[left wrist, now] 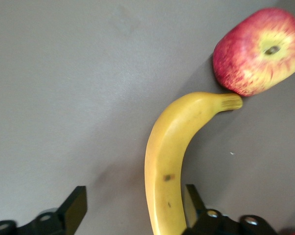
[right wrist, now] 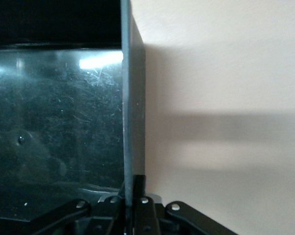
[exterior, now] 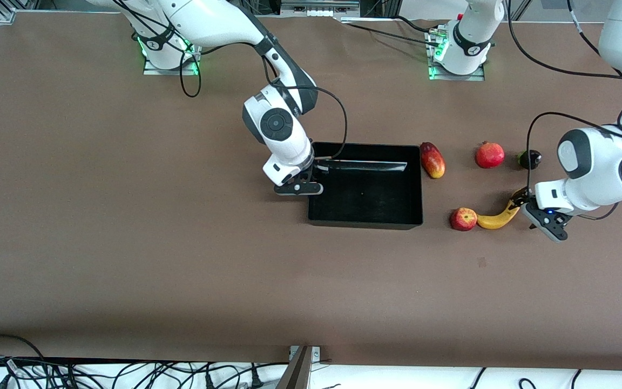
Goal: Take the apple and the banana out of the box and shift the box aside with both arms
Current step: 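Drag the tray with the right gripper while the left gripper withdraws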
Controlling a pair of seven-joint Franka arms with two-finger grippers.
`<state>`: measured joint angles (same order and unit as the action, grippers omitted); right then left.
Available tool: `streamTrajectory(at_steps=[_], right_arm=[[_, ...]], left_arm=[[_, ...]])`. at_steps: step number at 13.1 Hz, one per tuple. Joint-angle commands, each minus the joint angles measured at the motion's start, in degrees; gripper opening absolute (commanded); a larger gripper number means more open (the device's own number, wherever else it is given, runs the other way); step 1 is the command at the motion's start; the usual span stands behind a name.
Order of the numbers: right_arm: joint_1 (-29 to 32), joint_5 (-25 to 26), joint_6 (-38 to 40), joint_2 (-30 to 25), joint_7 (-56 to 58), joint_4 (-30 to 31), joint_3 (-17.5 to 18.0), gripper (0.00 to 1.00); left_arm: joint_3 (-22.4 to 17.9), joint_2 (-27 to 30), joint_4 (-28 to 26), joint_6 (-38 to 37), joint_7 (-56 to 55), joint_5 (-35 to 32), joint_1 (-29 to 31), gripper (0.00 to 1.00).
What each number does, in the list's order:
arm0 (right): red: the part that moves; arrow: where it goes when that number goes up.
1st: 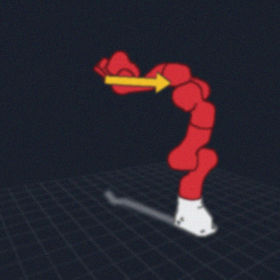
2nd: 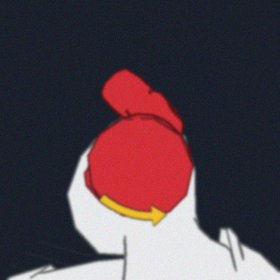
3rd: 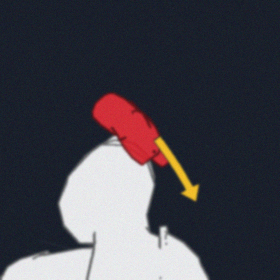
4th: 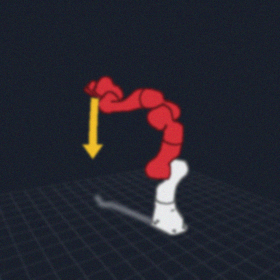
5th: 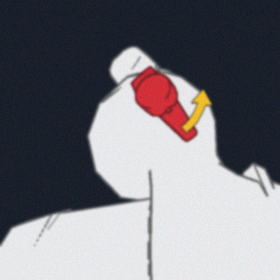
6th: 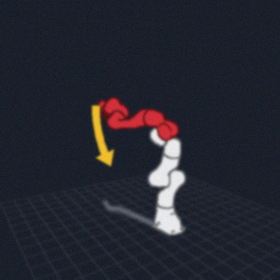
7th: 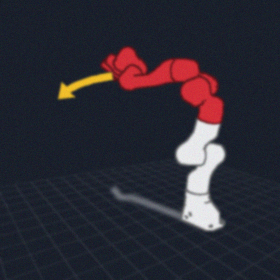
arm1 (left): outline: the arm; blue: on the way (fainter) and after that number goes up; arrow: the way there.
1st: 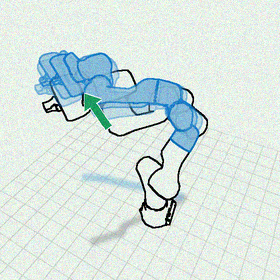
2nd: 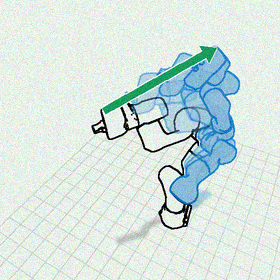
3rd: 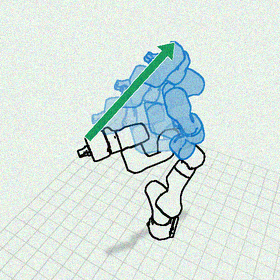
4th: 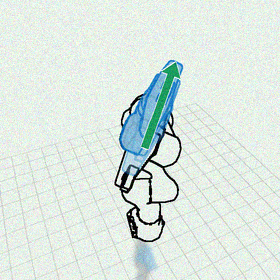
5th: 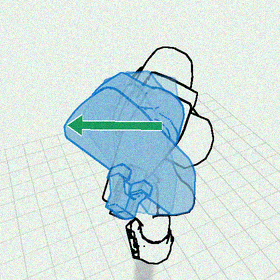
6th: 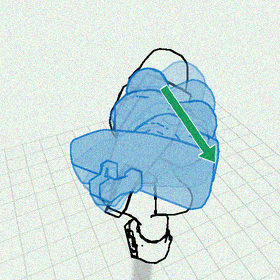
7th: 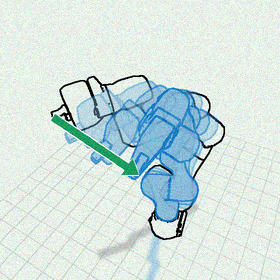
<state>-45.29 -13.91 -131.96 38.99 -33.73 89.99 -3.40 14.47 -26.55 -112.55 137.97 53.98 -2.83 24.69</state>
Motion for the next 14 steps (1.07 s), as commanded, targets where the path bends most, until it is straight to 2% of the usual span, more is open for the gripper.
streamTrajectory(at_steps=[1, 3, 5, 7, 9, 11, 14], right_arm=[[0.8, -1.0, 10.3, -7.5, 5.9, 1.4, -4.9, 0.0], [1.2, -1.0, 14.3, -11.0, 8.0, 3.7, -10.2, 0.0], [1.4, -1.3, 17.5, -13.6, 16.5, 6.7, -17.7, 0.0], [1.5, -1.3, 19.4, -14.3, 21.0, 9.6, -25.0, 0.0], [3.0, -1.8, 18.8, -14.6, 30.3, 13.4, -30.7, 0.0], [8.0, -3.8, 17.2, -17.2, 41.7, 19.0, -31.2, 0.0], [15.6, -4.3, 13.8, -17.4, 48.8, 24.1, -31.8, 0.0]], left_arm=[[-0.1, 9.0, -0.8, -7.2, -0.4, -0.9, -1.2, 1.0], [-0.2, 15.6, -0.2, -13.4, -4.6, -0.9, -3.8, 1.0], [-0.7, 22.0, 1.2, -20.2, -13.3, -1.0, -8.0, 1.0], [-0.7, 25.7, 3.8, -28.1, -27.5, -1.1, -10.9, 1.0], [-0.6, 27.0, 6.3, -34.6, -37.2, -1.0, -12.6, 1.0], [-0.8, 27.1, 10.4, -40.9, -41.7, -0.4, -14.3, 1.0], [-0.8, 29.2, 13.1, -43.9, -44.8, 1.3, -15.3, 1.0]])
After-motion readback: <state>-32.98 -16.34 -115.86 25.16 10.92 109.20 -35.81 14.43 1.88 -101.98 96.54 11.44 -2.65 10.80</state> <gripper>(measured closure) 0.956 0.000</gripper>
